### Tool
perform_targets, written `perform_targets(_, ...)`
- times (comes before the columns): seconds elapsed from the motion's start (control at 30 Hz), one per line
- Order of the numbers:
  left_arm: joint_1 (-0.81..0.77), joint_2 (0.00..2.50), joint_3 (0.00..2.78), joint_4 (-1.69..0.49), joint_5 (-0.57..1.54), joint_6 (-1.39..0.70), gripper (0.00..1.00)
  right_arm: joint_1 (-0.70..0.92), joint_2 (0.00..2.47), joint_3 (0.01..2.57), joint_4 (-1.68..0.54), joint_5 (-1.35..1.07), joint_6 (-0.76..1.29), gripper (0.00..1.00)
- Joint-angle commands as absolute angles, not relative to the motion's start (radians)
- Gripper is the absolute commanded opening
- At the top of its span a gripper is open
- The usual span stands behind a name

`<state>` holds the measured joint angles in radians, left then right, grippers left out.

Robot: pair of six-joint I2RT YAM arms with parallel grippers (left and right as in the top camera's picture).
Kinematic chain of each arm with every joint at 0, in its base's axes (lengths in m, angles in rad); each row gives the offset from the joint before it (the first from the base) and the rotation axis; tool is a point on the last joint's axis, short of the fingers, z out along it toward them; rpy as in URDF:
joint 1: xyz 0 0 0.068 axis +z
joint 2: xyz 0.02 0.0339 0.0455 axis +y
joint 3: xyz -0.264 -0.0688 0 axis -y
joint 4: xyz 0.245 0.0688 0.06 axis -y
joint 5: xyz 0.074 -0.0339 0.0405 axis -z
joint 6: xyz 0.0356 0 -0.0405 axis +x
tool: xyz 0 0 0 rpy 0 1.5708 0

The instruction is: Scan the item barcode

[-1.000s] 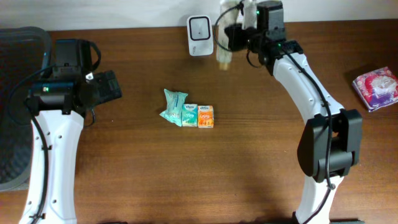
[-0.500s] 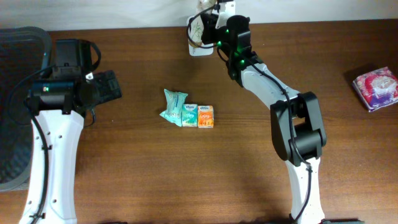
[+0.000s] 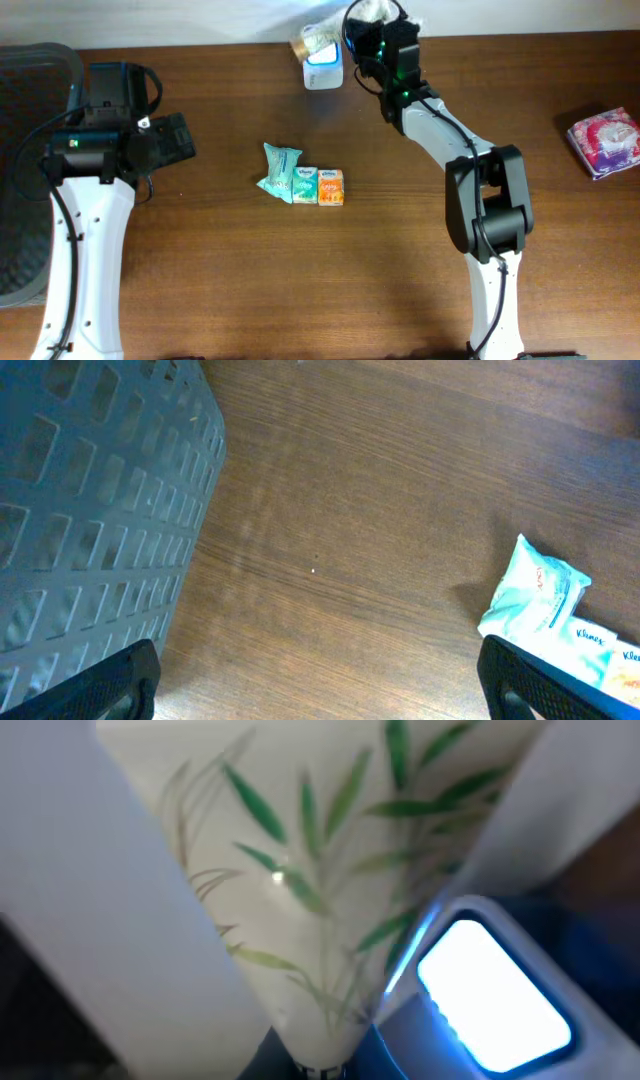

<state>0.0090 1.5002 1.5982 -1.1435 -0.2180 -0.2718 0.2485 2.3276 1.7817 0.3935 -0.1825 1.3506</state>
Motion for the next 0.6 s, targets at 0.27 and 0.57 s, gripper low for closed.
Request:
perform_targets(0.27, 0.016, 1.498, 1.602, -1.142, -0.225, -0.26, 0.99, -0.202, 2.024, 1.808, -0.283, -0.403, 0.699, 0.04)
perform_targets(0.57, 0.016, 1.498, 1.602, -1.142, -0.225, -0.26, 0.99, -0.763, 1.999, 1.805, -0.894, 0.136, 0.452, 0.04)
